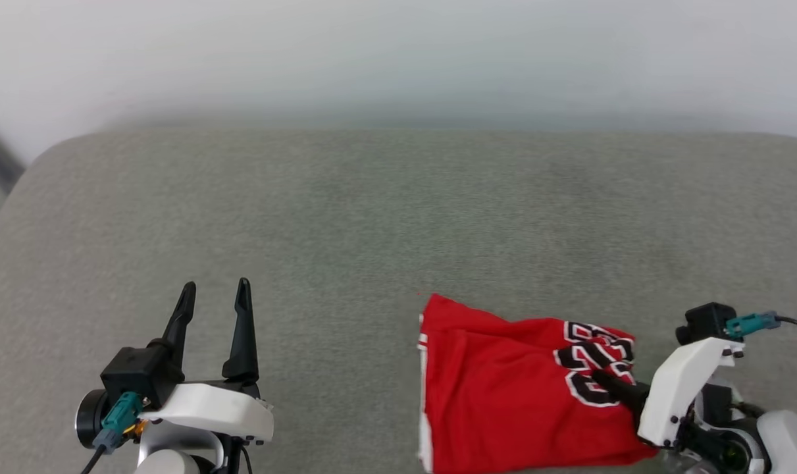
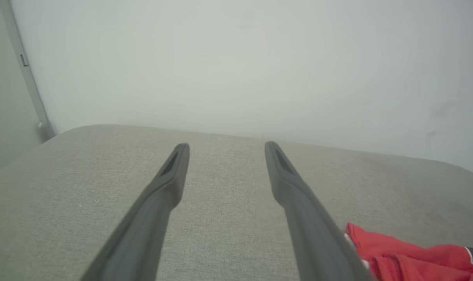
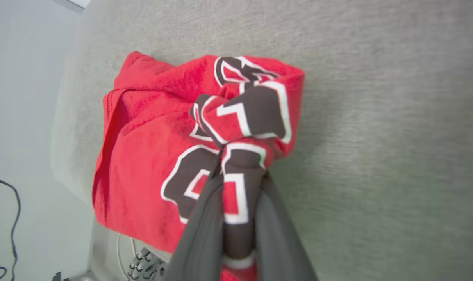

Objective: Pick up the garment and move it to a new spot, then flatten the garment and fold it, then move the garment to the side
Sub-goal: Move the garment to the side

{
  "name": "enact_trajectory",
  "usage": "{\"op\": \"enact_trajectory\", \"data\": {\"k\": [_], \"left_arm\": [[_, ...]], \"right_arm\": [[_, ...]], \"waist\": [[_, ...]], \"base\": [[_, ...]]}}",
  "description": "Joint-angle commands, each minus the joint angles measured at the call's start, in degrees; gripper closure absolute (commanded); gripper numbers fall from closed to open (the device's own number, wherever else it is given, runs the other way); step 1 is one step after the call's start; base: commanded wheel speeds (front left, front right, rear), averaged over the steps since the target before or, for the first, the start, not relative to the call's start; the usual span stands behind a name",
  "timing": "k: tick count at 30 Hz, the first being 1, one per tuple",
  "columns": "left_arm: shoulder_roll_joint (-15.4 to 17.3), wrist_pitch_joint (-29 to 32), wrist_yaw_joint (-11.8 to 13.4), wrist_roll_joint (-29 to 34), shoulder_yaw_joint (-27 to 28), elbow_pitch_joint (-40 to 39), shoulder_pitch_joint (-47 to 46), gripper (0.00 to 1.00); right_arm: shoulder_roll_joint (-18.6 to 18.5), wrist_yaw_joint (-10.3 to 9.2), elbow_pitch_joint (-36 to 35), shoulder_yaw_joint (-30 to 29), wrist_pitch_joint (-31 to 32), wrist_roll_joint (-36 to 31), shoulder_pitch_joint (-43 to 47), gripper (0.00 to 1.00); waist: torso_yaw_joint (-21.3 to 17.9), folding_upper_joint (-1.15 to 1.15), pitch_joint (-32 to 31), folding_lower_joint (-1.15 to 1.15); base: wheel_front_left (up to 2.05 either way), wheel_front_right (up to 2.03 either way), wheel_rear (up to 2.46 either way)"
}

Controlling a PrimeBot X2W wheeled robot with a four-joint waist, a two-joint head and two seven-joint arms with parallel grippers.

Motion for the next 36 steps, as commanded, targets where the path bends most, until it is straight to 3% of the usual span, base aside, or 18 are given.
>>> {"op": "enact_trajectory", "data": {"k": [1, 7, 11, 18, 25, 36], "left_arm": [[0.2, -0.1, 0.2, 0.1, 0.0, -0.4, 0.7, 0.0], [0.1, 0.1, 0.3, 0.1, -0.3, -1.3, 1.1, 0.0], [-0.3, 0.0, 0.4, 0.2, -0.4, -2.1, 1.0, 0.0], [0.7, 1.0, -0.1, 1.9, -1.5, -5.0, -3.1, 0.0], [2.6, 4.2, -0.5, 4.4, -2.7, -9.4, -8.4, 0.0], [5.0, 8.1, -1.3, 7.9, -3.9, -15.8, -16.2, 0.0]], "right_arm": [[-1.7, -0.02, -0.1, 0.5, -0.4, -2.5, -0.9, 1.0], [-4.7, -0.02, 1.0, 0.7, -0.3, -9.8, -2.4, 1.0], [-4.7, -0.02, 2.0, 0.6, -2.2, -12.2, -5.1, 1.0], [-6.3, -0.02, 7.0, -0.8, -8.5, -17.1, -12.7, 1.0], [-8.0, -0.03, 13.0, -4.7, -16.3, -19.8, -21.7, 1.0], [-13.2, -0.03, 21.1, -15.0, -28.2, -26.4, -32.5, 1.0]], "waist": [[-3.5, 0.0, -1.2, 0.0], [-10.3, 0.0, -1.2, 0.0], [-15.5, 0.0, 0.2, 0.0], [-21.3, 0.0, 7.4, 0.0], [-22.9, 0.0, 16.3, 0.0], [-19.9, 0.0, 28.6, 0.0]], "base": [[0.0, 0.0, 0.0], [0.0, 0.0, 0.0], [0.0, 0.0, 0.0], [0.0, 0.0, 0.0], [0.0, 0.0, 0.0], [0.0, 0.0, 0.0]]}}
